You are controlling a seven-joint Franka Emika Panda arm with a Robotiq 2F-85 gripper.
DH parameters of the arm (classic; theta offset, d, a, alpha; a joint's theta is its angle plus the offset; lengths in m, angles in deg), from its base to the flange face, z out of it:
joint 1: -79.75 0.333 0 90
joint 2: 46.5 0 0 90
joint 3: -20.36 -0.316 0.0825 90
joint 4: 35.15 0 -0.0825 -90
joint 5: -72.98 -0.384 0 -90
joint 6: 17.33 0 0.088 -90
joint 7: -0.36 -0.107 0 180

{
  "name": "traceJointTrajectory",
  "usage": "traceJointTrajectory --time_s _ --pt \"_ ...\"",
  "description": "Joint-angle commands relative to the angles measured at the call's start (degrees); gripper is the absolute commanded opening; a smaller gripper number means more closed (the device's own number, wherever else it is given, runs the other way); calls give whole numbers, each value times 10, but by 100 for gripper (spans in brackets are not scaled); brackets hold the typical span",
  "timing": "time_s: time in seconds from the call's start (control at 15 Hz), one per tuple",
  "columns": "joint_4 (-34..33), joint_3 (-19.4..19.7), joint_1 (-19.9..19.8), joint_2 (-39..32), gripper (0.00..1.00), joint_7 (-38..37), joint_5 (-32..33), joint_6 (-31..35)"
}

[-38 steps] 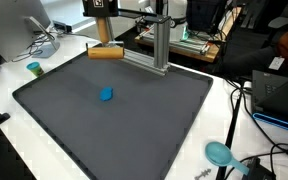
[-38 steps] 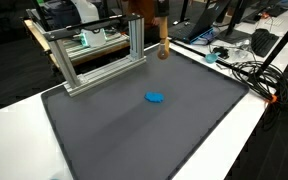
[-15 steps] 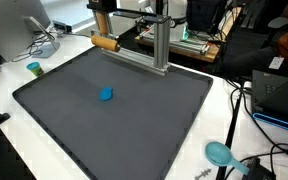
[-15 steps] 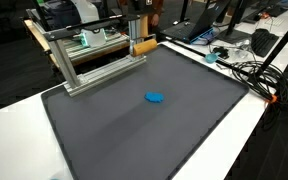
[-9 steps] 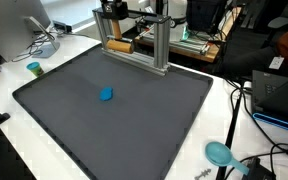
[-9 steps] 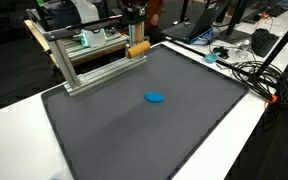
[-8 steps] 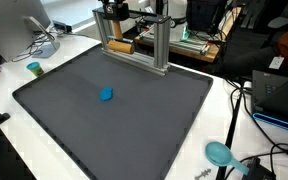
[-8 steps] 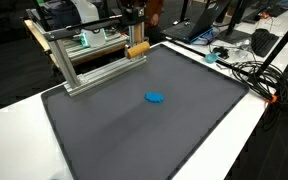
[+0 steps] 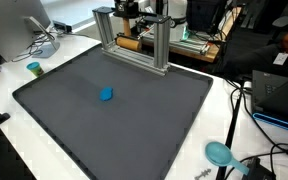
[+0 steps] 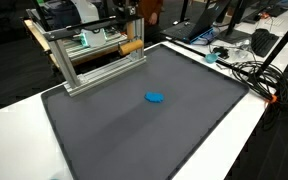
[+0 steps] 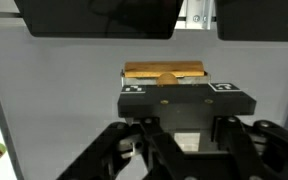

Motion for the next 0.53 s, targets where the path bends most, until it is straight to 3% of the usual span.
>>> traceJointTrajectory --time_s 0.0,0.13,0.2,0.47 --pt "36 -11 0 64 23 -16 20 2" --pt "44 -14 1 79 23 -16 23 -5" --pt "23 -8 3 44 48 -5 13 -2" --pt "35 -10 3 61 48 -6 14 -3"
